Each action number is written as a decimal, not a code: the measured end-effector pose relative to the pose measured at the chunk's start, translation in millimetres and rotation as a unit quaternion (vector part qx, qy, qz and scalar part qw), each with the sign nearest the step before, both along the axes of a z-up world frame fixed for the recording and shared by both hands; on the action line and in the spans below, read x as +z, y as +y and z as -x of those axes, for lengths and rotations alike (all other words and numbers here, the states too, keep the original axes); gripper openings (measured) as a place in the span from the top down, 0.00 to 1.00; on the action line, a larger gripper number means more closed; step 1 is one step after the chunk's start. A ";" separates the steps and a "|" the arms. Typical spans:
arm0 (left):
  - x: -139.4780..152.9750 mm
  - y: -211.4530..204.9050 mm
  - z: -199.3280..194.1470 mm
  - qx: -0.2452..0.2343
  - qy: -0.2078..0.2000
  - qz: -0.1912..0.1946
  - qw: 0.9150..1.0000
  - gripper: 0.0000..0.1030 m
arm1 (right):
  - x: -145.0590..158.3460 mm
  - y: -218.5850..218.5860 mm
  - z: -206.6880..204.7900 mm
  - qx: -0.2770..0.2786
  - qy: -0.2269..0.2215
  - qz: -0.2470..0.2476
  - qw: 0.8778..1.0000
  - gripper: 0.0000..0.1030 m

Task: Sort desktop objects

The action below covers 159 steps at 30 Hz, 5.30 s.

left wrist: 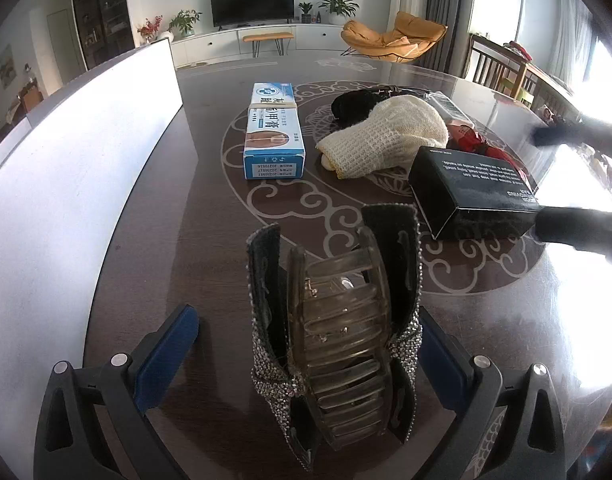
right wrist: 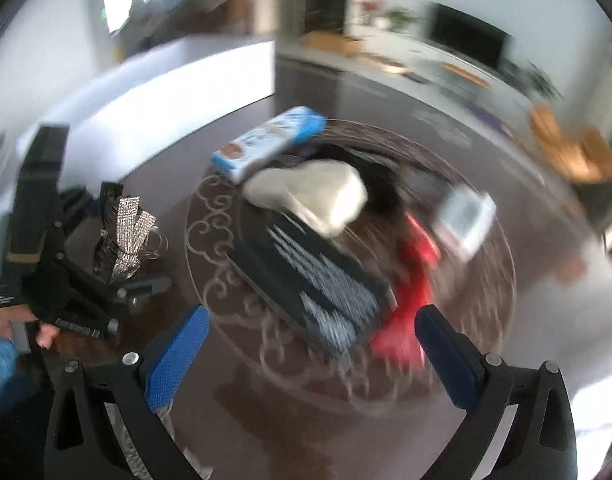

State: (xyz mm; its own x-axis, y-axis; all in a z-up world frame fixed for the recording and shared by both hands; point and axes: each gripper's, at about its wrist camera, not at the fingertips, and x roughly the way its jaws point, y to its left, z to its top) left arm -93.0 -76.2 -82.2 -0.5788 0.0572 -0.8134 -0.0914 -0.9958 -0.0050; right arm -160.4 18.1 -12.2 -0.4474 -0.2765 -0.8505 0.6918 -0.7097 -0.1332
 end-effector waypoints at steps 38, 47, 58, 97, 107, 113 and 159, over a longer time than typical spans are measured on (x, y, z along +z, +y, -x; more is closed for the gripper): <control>56.3 -15.9 -48.5 -0.005 0.032 -0.063 0.997 0.50 | -15.9 12.1 -5.5 -0.173 -0.122 0.042 0.976 0.43; 159.8 -96.3 -93.1 0.033 0.092 -0.094 0.991 0.50 | 77.9 -65.2 -7.8 -0.108 -0.089 0.117 0.983 0.43; 139.5 -298.4 -97.9 0.235 0.003 -0.032 0.971 0.51 | 112.3 -266.4 -63.5 0.064 -0.116 0.205 0.970 0.43; 36.1 40.4 -5.9 -0.030 0.014 0.013 0.999 0.00 | -43.2 95.4 -50.5 -0.311 0.012 0.071 0.948 0.00; 19.4 37.3 22.2 -0.027 0.002 0.000 1.000 0.00 | -45.8 96.5 -49.9 -0.317 0.012 0.070 0.946 0.00; 19.5 36.8 22.2 -0.027 0.003 0.000 1.000 0.00 | -44.3 95.8 -51.3 -0.316 0.012 0.071 0.946 0.00; 19.4 41.9 19.9 -0.028 0.003 0.004 1.000 0.00 | -43.4 96.7 -52.6 -0.316 0.012 0.071 0.946 0.00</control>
State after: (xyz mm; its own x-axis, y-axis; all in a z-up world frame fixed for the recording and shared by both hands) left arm -112.9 -34.3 -62.8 -0.5796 0.0824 -0.8107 -0.1462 -0.9892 0.0040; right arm -107.8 114.8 -55.6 -0.5806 -0.0584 -0.8121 0.1209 -0.9925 -0.0151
